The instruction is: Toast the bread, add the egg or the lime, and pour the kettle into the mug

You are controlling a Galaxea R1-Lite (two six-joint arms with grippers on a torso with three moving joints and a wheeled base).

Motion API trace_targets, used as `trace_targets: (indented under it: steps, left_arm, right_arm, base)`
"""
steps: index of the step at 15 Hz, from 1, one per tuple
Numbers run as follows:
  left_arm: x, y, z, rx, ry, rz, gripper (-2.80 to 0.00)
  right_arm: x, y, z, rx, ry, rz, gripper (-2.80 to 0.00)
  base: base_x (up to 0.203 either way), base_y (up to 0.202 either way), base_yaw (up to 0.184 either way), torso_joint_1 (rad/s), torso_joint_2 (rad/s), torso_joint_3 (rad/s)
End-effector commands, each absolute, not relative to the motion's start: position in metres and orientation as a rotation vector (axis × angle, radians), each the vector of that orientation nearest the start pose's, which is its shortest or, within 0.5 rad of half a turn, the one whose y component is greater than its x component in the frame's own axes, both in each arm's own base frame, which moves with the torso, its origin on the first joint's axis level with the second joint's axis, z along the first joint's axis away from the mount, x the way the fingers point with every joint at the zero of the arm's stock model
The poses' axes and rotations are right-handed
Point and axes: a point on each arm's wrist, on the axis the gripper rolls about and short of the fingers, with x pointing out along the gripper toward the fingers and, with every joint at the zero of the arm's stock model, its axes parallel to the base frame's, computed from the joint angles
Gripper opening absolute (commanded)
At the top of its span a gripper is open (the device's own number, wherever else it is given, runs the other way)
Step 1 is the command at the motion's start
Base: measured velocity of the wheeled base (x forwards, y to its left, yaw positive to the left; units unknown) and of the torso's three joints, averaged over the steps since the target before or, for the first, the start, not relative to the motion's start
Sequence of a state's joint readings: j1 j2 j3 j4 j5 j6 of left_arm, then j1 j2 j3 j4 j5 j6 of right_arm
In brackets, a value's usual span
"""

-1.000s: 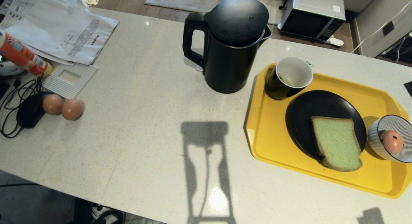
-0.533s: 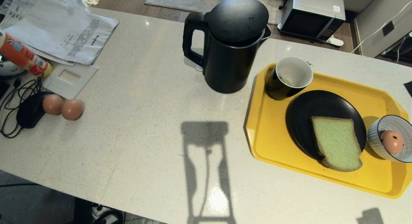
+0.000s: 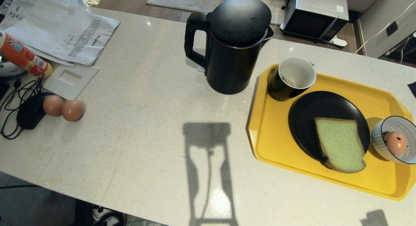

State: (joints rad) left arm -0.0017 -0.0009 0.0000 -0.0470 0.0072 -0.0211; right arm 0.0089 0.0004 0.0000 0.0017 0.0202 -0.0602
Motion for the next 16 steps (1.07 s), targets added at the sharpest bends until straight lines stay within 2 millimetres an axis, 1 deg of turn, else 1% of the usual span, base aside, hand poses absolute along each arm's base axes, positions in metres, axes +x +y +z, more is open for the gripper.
trace_targets:
  steps: [1,16]
  left_arm:
    - [-0.0218,0.0002,0.0761,-0.022,-0.034,0.006,-2.80]
    - [-0.0218,0.0002,0.0761,-0.022,-0.034,0.006,-2.80]
  right_arm:
    - [-0.0225,0.0003,0.0753,-0.057,0.003,0.031,-2.80]
    - [-0.0226,0.0003,0.0751,-0.057,0.002,0.031,-2.80]
  base:
    - [0.000,0.000,0.000,0.000,0.00,0.000]
    - [0.000,0.000,0.000,0.000,0.00,0.000]
